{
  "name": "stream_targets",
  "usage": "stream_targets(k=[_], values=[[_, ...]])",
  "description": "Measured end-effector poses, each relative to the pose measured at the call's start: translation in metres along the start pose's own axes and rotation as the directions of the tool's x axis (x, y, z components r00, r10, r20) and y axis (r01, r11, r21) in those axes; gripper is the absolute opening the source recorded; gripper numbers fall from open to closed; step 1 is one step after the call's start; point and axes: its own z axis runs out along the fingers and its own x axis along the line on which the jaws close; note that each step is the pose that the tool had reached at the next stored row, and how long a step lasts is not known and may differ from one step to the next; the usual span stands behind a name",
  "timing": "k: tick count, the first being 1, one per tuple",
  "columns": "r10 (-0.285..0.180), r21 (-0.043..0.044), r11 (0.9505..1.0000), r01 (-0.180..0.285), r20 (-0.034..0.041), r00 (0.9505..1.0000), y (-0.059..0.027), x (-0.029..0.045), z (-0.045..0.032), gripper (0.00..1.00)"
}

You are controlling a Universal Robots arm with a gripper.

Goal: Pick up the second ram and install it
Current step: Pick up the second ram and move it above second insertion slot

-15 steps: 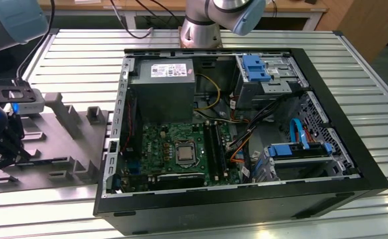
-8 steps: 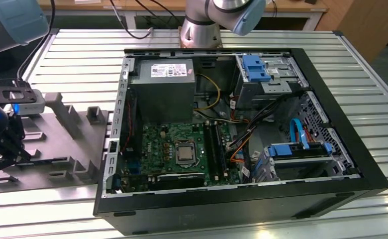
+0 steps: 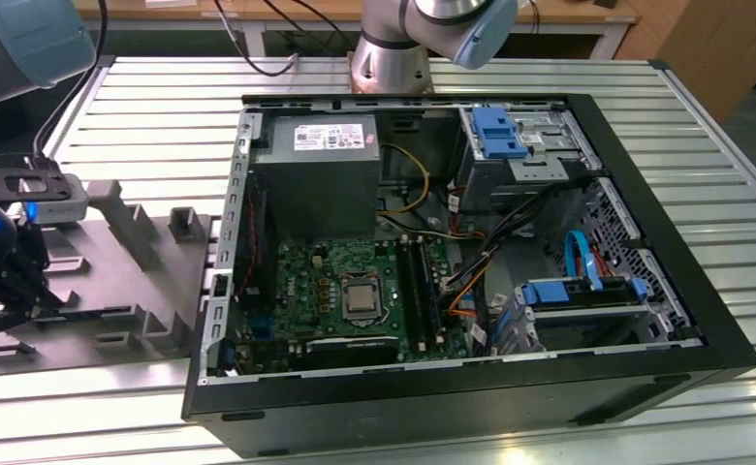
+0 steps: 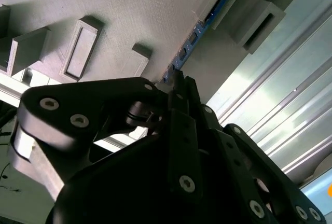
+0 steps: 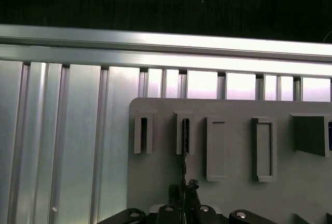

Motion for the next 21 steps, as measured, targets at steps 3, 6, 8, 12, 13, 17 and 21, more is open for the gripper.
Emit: stream_targets(k=[3, 6, 8, 12, 13, 17, 21], values=[[0.0, 0.0, 1.0, 0.0, 0.0, 1.0, 0.0, 0.0, 0.0, 0.29], [0.0, 0.0, 1.0, 0.0, 0.0, 1.0, 0.0, 0.0, 0.0001, 0.35], [-0.001, 0.0009, 1.0, 0.001, 0.0098, 1.0, -0.0001, 0.0001, 0.0007, 0.42], [-0.002, 0.0031, 1.0, 0.001, 0.0347, 0.9994, 0.0004, 0.0001, 0.0037, 0.42], [-0.002, 0.0034, 1.0, 0.002, 0.0374, 0.9993, 0.0007, 0.0002, 0.0052, 0.42], [-0.002, 0.0033, 1.0, 0.002, 0.0379, 0.9993, 0.0016, 0.0005, 0.0115, 0.42], [-0.002, 0.0034, 1.0, 0.002, 0.0379, 0.9993, 0.005, 0.0006, 0.016, 0.42]])
